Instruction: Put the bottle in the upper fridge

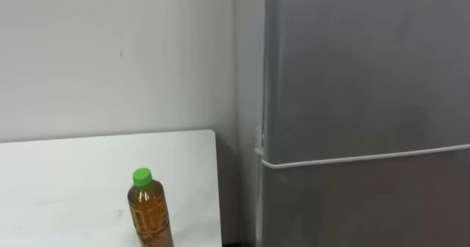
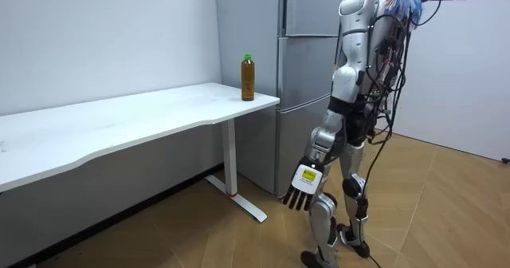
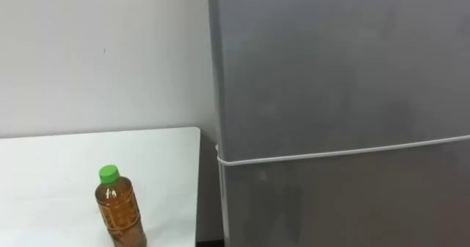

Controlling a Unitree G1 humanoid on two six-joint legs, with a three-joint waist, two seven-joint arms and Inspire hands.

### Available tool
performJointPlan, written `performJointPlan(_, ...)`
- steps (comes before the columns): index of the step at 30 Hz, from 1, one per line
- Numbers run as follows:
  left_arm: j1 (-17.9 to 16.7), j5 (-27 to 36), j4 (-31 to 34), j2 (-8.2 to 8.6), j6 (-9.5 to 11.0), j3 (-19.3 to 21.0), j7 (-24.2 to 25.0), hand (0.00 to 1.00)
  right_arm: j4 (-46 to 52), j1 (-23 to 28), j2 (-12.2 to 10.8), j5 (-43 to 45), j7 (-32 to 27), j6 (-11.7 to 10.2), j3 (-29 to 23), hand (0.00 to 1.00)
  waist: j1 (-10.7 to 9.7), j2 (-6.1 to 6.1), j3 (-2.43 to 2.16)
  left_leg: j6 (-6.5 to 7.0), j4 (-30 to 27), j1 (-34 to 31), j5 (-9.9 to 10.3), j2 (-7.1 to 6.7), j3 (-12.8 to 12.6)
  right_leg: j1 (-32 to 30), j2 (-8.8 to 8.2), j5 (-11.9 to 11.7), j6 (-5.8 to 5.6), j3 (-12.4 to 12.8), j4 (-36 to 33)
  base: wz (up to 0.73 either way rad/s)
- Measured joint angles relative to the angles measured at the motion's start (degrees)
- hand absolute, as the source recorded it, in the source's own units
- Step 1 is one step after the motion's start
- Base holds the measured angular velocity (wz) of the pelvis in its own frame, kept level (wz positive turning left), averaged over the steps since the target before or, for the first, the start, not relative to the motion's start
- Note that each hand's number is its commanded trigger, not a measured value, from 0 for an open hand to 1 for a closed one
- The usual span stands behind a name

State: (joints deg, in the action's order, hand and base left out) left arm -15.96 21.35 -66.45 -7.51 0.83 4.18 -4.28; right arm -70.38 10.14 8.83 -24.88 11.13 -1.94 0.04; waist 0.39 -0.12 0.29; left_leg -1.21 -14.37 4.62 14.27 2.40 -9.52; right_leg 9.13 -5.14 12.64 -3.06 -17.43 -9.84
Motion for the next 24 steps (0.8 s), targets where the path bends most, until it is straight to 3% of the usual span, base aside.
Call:
performJointPlan(7, 0.9, -6.5, 0.3, -0.05, 0.0, 0.1, -1.1, 0.00, -0.1, 0.0, -0.2, -1.4, 0.0, 0.1, 0.0, 0.00, -0.3, -0.23, -0.01, 0.00, 0.6, -0.1, 0.0, 0.00, 0.0, -0.1, 0.04, 0.0, -0.01, 0.0, 0.1, 0.00)
performJointPlan(20, 0.8, -5.3, 0.3, 0.14, 0.3, 0.3, -4.2, 0.00, -0.3, 0.0, -0.2, -1.5, -1.0, -0.1, 0.0, 0.00, 0.0, -0.17, -0.02, 0.00, 0.4, 0.2, 0.0, -0.04, 0.1, 0.0, 0.06, 0.0, -0.02, 0.0, 0.1, 0.00)
performJointPlan(24, 0.8, -3.4, 2.6, 0.15, 1.1, 2.8, -5.6, 0.00, -0.5, 0.0, -0.2, -0.6, -1.3, -0.7, -0.4, 0.00, -0.1, 0.14, 0.05, 0.00, 0.0, 0.0, 0.0, 0.00, 0.3, 0.0, 0.07, 0.0, 0.00, 0.0, -0.1, 0.00)
